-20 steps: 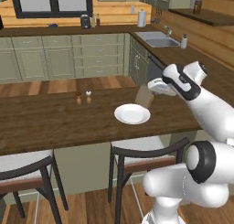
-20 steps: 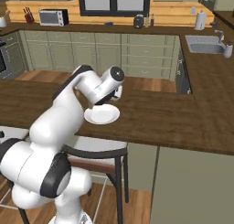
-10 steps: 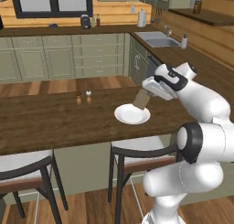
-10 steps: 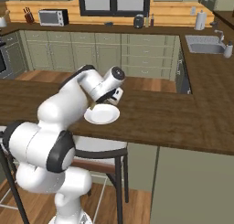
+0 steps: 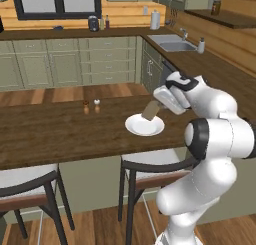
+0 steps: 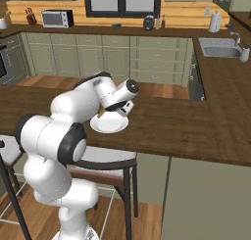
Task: Start the toaster. Once the lever pops up, take the bread to the plate on the dining counter.
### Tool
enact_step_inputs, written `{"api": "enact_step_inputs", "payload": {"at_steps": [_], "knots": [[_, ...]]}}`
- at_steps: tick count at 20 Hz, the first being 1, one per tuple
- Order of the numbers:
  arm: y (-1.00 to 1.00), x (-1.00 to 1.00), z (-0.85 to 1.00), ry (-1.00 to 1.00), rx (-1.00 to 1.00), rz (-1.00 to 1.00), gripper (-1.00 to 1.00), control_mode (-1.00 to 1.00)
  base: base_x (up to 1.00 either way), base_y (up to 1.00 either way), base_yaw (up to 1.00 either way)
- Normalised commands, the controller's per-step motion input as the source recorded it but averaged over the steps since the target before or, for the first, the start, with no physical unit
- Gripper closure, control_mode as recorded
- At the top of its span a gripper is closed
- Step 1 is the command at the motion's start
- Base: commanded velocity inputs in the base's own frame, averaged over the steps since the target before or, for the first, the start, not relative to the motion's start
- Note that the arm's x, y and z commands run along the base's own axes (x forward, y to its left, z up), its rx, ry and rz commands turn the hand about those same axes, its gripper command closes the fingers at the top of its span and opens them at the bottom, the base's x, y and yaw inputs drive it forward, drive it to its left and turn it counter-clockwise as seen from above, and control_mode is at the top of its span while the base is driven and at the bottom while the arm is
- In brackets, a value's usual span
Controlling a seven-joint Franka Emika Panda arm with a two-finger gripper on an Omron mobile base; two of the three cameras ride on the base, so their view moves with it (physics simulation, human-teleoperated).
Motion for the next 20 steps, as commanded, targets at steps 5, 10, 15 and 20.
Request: {"api": "enact_step_inputs", "payload": {"at_steps": [5, 10, 15, 20], "knots": [[0.00, 0.22, -0.15, 0.12, 0.06, -0.01, 1.00, -1.00, 0.00, 0.00, 0.00], [0.00, 0.29, -0.18, 0.10, 0.02, 0.00, 1.00, -1.00, 0.00, 0.00, 0.00], [0.00, 0.44, -0.34, 0.09, 0.00, 0.00, 1.00, -1.00, 0.00, 0.00, 0.00], [0.10, 0.50, -0.37, 0.05, 0.00, 0.00, 1.00, -1.00, 0.00, 0.00, 0.00]]}}
